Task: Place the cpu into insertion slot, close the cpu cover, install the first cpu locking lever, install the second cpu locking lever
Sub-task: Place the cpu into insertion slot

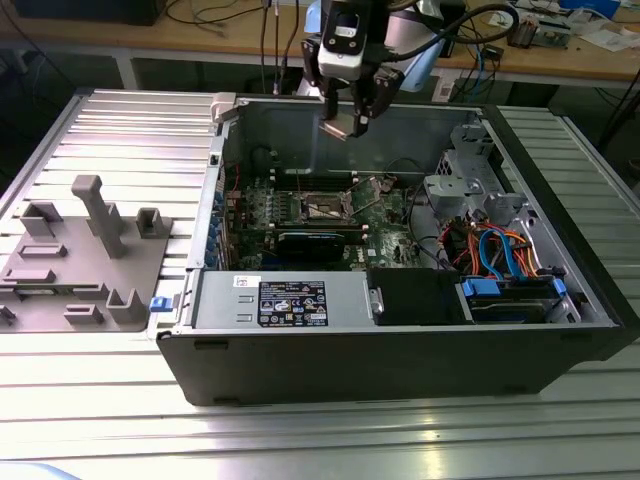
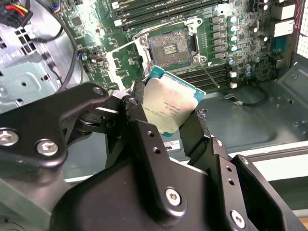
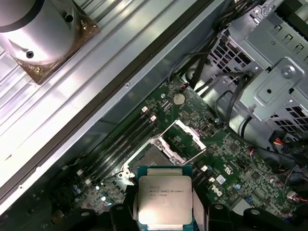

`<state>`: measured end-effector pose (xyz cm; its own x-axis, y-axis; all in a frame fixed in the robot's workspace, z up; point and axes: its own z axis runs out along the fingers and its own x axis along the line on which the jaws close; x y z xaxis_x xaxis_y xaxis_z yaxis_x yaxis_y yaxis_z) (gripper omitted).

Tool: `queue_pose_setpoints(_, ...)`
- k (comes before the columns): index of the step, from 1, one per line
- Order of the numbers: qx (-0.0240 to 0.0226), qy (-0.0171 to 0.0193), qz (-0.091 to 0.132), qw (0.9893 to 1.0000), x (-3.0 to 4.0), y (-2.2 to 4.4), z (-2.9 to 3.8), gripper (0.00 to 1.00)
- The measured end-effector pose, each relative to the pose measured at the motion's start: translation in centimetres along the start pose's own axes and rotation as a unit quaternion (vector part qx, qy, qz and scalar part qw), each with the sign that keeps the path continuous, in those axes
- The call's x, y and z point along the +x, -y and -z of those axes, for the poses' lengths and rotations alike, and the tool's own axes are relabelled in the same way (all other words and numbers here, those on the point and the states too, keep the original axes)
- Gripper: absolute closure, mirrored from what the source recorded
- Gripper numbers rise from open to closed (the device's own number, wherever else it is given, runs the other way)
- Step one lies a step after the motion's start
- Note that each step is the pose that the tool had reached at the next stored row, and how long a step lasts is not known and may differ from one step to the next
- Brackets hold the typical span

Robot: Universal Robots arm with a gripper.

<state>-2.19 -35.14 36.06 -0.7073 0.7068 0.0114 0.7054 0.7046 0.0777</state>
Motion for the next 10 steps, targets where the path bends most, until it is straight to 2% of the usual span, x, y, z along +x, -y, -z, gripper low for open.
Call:
queue_pose_setpoints(6,0.0006,0.0032,-0.029,0.9996,0.00,0.01,-0.07,0.46)
queue_pose_setpoints(10,0.0006,0.0033,-0.029,0.9996,0.00,0.00,-0.07,0.46)
